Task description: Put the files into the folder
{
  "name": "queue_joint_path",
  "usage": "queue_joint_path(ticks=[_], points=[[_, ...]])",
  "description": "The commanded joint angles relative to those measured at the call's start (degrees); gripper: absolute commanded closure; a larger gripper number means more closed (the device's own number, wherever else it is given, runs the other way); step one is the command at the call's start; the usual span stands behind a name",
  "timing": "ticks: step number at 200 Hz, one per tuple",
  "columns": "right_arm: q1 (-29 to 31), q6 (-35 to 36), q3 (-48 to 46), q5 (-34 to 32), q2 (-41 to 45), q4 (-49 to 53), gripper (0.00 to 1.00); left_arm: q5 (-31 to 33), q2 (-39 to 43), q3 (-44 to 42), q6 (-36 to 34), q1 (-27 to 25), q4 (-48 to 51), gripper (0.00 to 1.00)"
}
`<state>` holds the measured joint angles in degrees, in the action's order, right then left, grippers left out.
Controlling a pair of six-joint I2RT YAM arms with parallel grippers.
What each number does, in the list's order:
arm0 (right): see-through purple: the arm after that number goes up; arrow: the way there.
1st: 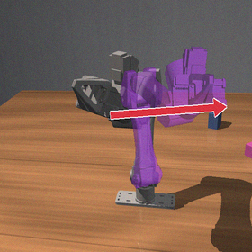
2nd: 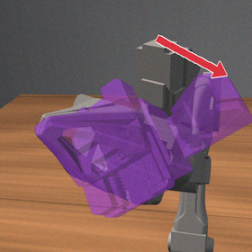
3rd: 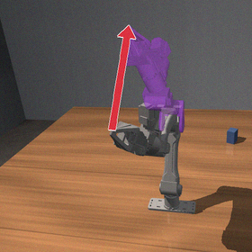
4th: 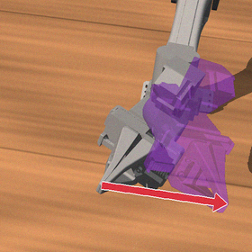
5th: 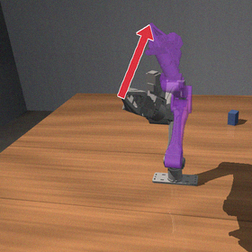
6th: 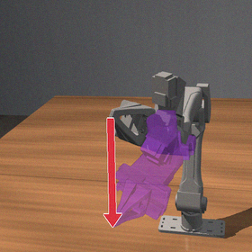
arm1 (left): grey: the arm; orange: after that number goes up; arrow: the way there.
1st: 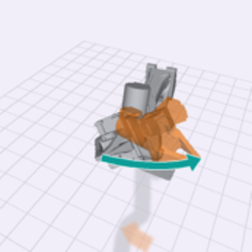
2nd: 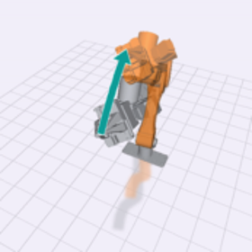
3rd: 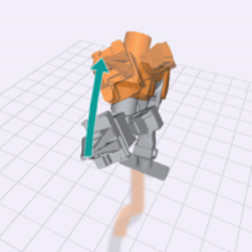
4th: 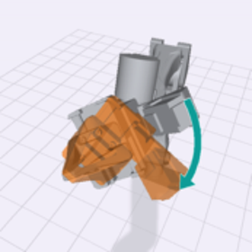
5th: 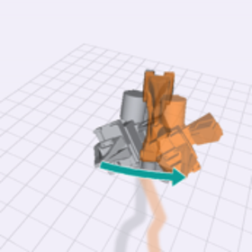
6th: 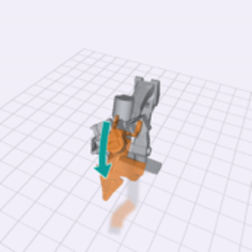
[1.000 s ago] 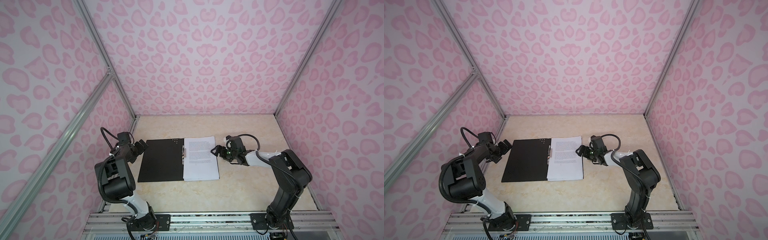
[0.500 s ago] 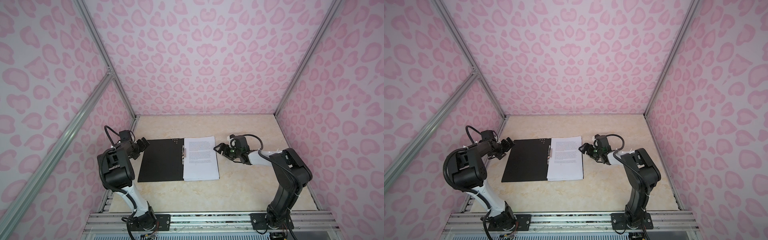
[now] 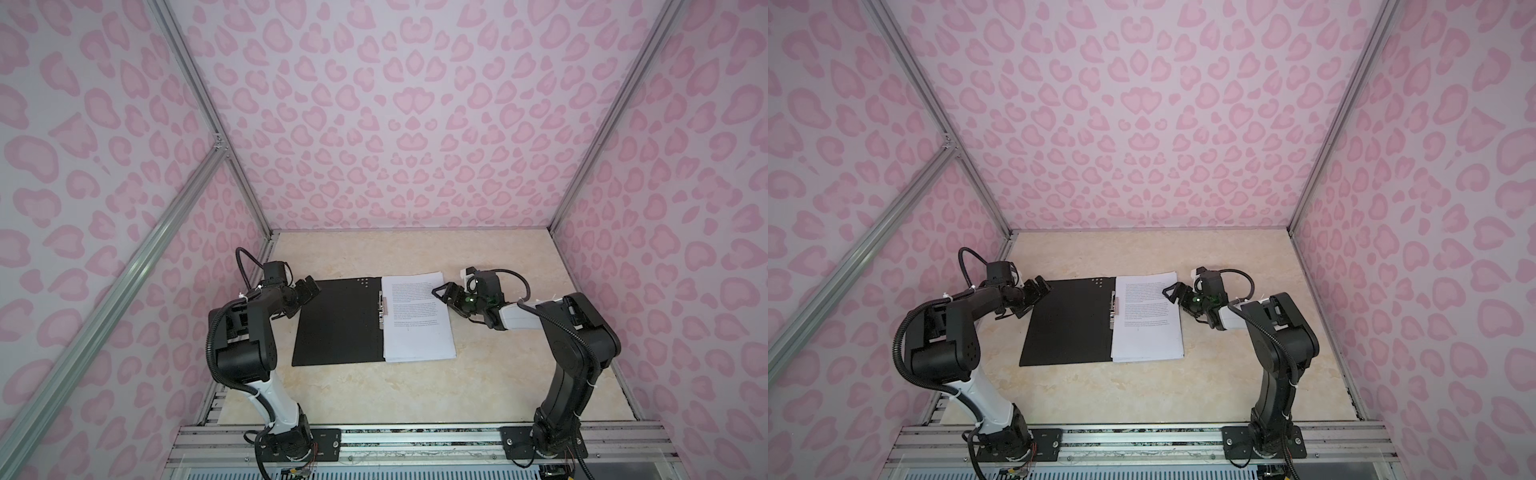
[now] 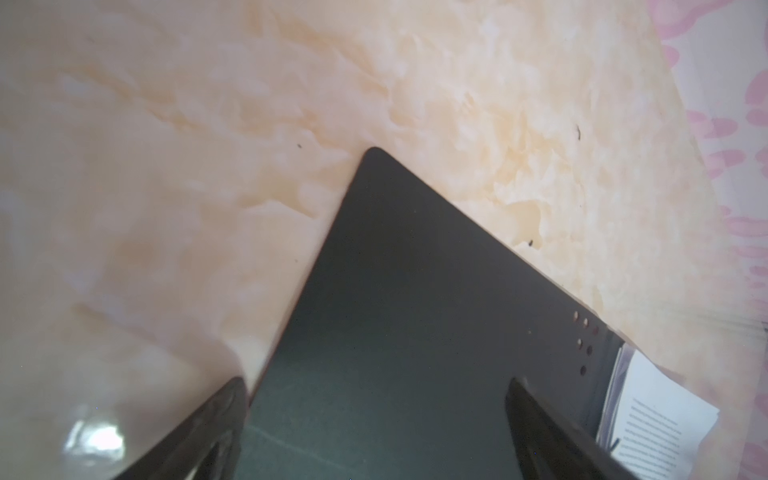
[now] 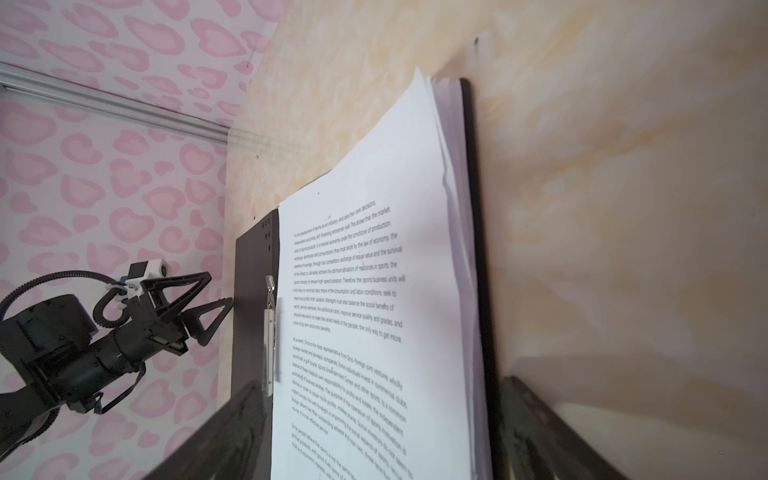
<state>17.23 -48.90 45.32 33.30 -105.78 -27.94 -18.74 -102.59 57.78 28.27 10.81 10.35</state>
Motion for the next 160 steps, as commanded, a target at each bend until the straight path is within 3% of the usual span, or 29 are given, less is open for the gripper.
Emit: queue_joint_path(ticks=[1, 30, 53, 82, 105, 118, 142, 160], points=[[-1.76, 0.46, -2.58, -3.05, 2.75, 5.61, 0.11, -2.66, 1.25, -2.43, 3.23, -3.46, 8.99, 0.02], [-4.66, 2.80, -4.59, -8.06, 8.29, 11.63, 0.10, -2.26, 3.59, -4.02, 5.08, -9.35, 7.54, 0.02], [-6.52, 3.67, -5.39, -12.31, 11.67, 15.64, 0.09, -1.56, 5.01, -2.76, 6.05, -10.53, 8.22, 0.02], [-6.74, 6.13, -5.70, -17.73, 16.79, 19.37, 0.10, 8.84, 10.57, 0.79, 3.27, -9.74, 14.88, 0.02], [-1.48, 12.37, -1.62, -24.50, 21.02, 25.44, 0.10, 14.64, 17.74, 1.03, 0.79, -11.41, 17.79, 0.02], [1.53, 14.55, 0.52, -21.61, 20.67, 23.30, 0.10, 11.89, 20.07, 0.05, 0.91, -14.33, 16.68, 0.02], [6.32, 17.04, 7.81, -12.19, 13.57, 19.68, 0.11, -0.01, 19.44, -3.87, 4.42, -21.01, 9.68, 0.02], [8.65, 18.73, 14.62, -6.12, 6.50, 20.93, 0.11, -1.90, 17.90, -6.63, 7.39, -25.82, 4.32, 0.02]])
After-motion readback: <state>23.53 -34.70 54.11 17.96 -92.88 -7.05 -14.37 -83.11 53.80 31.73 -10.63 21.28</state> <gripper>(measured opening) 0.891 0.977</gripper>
